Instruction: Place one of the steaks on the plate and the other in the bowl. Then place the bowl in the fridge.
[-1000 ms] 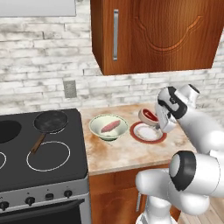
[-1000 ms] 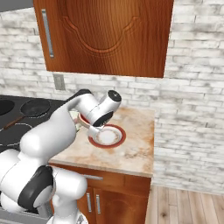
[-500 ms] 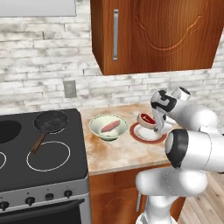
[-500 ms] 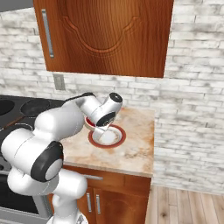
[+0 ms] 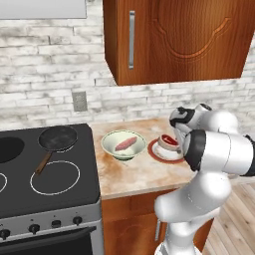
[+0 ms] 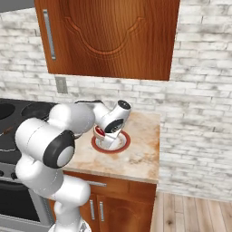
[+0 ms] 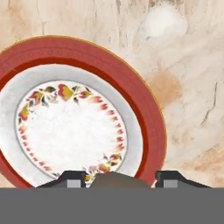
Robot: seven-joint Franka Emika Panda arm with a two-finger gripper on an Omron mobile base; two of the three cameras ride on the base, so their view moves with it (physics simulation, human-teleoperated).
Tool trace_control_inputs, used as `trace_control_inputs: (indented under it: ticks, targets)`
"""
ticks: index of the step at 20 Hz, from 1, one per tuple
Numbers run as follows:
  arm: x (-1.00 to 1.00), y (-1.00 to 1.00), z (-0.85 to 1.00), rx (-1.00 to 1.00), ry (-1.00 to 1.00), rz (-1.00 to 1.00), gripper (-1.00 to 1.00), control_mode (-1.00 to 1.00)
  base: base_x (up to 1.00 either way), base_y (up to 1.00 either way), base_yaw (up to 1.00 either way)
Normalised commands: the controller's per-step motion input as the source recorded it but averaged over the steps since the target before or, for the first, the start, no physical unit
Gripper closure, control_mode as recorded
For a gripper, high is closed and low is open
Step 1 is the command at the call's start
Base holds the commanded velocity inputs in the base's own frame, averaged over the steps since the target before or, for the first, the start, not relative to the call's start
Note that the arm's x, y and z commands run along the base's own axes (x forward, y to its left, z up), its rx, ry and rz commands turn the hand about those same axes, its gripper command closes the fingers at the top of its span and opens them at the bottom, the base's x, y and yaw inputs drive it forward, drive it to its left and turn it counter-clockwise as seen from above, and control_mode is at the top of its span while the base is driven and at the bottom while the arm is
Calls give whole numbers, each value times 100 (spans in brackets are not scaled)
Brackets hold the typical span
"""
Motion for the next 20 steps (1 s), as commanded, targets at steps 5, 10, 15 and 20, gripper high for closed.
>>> trace_control_inputs:
  ticks: [5,10,15,20]
  targets:
    - [30,-13,-31,-3,0,0,100,-100,0,0,0]
    - [21,-12,-36,-5,0,0,100,-100,0,0,0]
    - [22,-1,-24,-6,0,0,100,-100,0,0,0]
    - [20,0,-19,-5,0,0,100,-100,0,0,0]
